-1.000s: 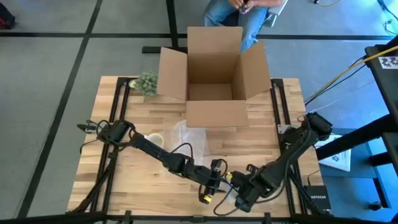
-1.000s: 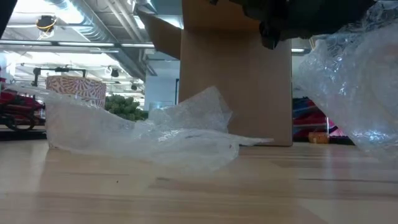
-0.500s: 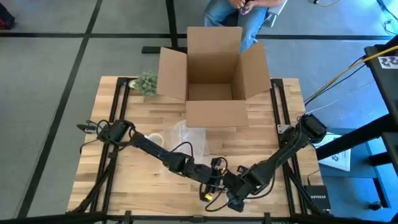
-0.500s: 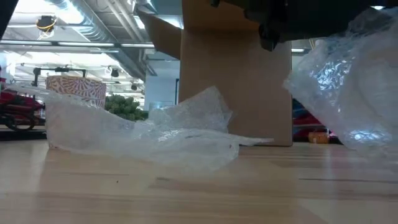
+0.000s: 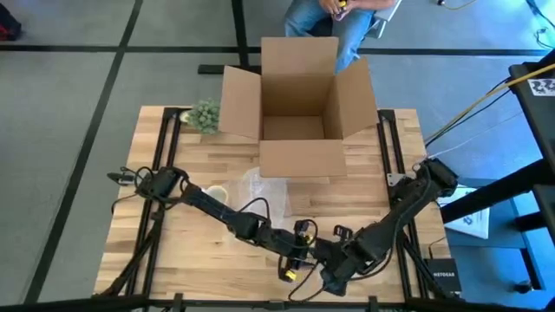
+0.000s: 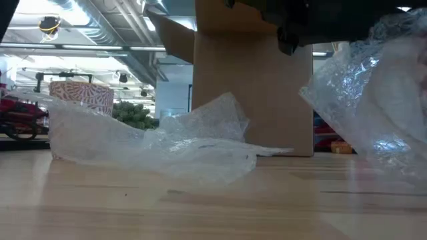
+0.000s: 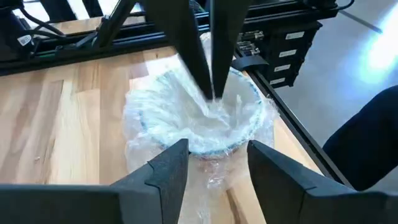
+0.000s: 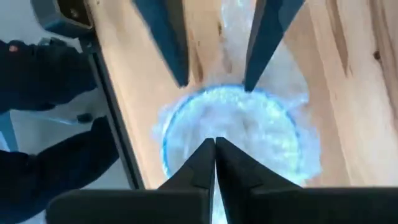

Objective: Wrap mug
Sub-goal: Wrap the red mug with the right bubble wrap

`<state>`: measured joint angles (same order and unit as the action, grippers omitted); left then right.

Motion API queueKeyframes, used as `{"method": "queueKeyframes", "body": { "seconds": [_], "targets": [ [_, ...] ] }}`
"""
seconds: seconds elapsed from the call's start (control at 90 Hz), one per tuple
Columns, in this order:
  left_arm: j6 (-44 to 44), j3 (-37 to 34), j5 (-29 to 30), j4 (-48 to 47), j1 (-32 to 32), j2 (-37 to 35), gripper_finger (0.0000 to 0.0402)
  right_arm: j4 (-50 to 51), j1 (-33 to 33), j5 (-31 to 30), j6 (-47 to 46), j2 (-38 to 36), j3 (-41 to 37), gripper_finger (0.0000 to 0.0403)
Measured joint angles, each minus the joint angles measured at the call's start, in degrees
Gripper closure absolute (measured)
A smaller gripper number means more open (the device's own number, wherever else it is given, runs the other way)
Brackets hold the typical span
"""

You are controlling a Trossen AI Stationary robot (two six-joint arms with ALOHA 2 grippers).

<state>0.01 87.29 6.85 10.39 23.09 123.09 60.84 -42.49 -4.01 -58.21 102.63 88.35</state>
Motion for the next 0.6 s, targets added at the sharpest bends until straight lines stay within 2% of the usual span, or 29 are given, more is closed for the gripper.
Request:
{"method": "queueKeyframes", "body": {
  "seconds": [0.089,0.222,0.444,0.6],
  "targets": [
    [0.0,0.0,0.0,-0.13,0.0,0.0,0.0252,2.82,-1.26,0.0,-1.72,-0.17,0.86,0.0403],
    [-0.01,0.0,-0.01,-0.31,0.0,0.0,0.0252,2.4,-2.67,-0.75,-4.31,-0.13,-2.0,0.0403],
    [-0.02,0.0,0.0,-0.33,-0.15,0.0,0.0252,-5.79,-0.3,-0.65,-1.59,2.99,-8.46,0.0403],
    [-0.02,0.0,0.05,-0.55,-0.2,0.0,0.0252,-8.9,1.41,0.7,1.73,6.44,-9.37,0.0403]
  ]
}}
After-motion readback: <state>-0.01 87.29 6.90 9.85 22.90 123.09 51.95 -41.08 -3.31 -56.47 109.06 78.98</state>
